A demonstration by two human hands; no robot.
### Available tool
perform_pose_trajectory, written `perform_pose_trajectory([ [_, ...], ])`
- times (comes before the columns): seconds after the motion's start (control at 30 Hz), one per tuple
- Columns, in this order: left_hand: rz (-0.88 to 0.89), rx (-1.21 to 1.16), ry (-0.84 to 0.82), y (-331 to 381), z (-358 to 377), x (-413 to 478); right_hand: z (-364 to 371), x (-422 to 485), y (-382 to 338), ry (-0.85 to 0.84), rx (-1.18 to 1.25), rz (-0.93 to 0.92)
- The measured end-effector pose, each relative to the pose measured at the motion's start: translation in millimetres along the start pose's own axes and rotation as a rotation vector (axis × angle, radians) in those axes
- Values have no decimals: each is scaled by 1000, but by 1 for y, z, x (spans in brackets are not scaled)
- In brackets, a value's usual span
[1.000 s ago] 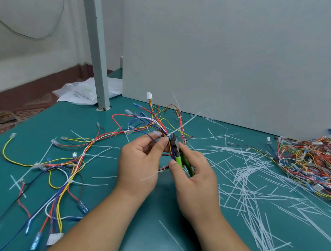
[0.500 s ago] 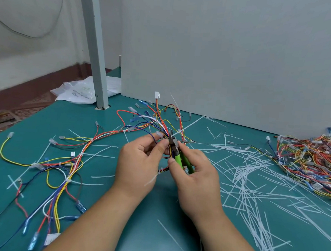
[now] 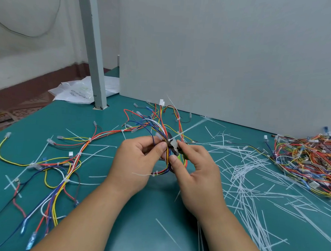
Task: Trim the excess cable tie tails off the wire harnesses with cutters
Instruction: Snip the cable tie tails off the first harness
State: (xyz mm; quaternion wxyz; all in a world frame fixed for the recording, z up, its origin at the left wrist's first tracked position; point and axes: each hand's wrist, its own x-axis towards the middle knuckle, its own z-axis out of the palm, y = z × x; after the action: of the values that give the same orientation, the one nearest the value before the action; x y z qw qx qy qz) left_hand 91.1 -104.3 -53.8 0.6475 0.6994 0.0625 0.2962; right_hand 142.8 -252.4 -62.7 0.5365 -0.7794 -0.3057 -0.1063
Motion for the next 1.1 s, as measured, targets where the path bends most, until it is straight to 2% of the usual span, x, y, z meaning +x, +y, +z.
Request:
perform_pose_trajectory([
  [0.17, -22, -12, -10, -1, 0, 0, -1, 0, 1, -35, -48, -17],
  [0.37, -37, 42, 12, -6, -2, 2, -2, 1, -2, -102, -88, 63],
  [0.57, -16, 83, 47, -4, -4, 3, -7, 0, -7, -383, -155, 96],
  [0.77, -51, 9, 85, -5, 3, 1, -4, 1, 1, -297, -179, 144],
  [0.93, -18, -21, 64, -3, 3, 0, -1, -2, 4, -311, -167, 95],
  [1.1, -13, 0, 52, -5, -1, 1, -2, 0, 3, -112, -142, 28],
])
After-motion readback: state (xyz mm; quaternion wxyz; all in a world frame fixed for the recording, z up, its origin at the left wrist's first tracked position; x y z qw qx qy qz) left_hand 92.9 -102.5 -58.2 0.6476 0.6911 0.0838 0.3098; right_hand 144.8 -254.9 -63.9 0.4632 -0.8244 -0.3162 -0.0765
